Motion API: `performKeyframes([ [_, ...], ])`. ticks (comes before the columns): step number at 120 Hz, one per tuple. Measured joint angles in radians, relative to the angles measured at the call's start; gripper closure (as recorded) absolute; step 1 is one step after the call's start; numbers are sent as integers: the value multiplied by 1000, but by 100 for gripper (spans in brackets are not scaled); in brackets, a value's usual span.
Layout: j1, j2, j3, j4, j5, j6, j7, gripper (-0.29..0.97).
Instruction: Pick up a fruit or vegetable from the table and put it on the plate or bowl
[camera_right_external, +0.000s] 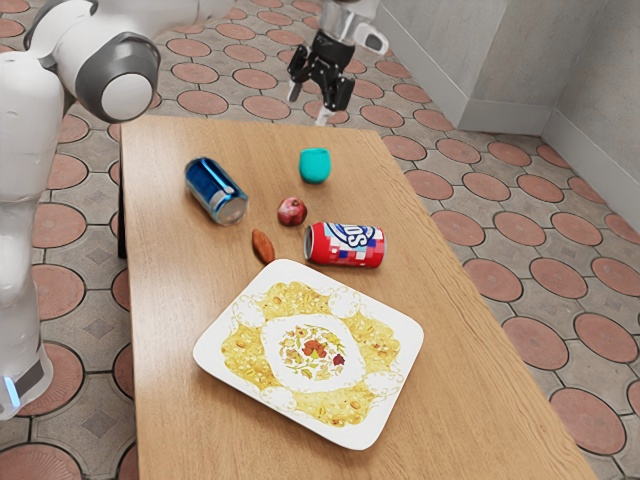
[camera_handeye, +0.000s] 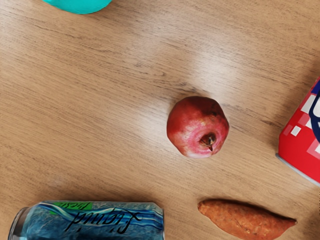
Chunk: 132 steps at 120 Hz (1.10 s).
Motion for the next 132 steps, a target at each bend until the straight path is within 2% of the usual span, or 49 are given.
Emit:
performKeyframes([
  [16,-3,-32,-1,11,-1,53,-1,0],
  [28,-1,-158,-6,154,-13,76,-4,0],
  [40,-1,-193,-3,214,-9,89,-6,0],
  [51,28,-133,-5,208,7,110,-6,0],
  [58,15,-88,-14,192,5,127,-6,0],
  [67,-5,41,-30,174,-10,152,-6,0],
  [78,-18,109,-66,65,-28,216,-1,0],
  [105,8,125,-77,-126,-54,404,28,0],
  [132,18,-27,-106,-398,-51,585,57,0],
])
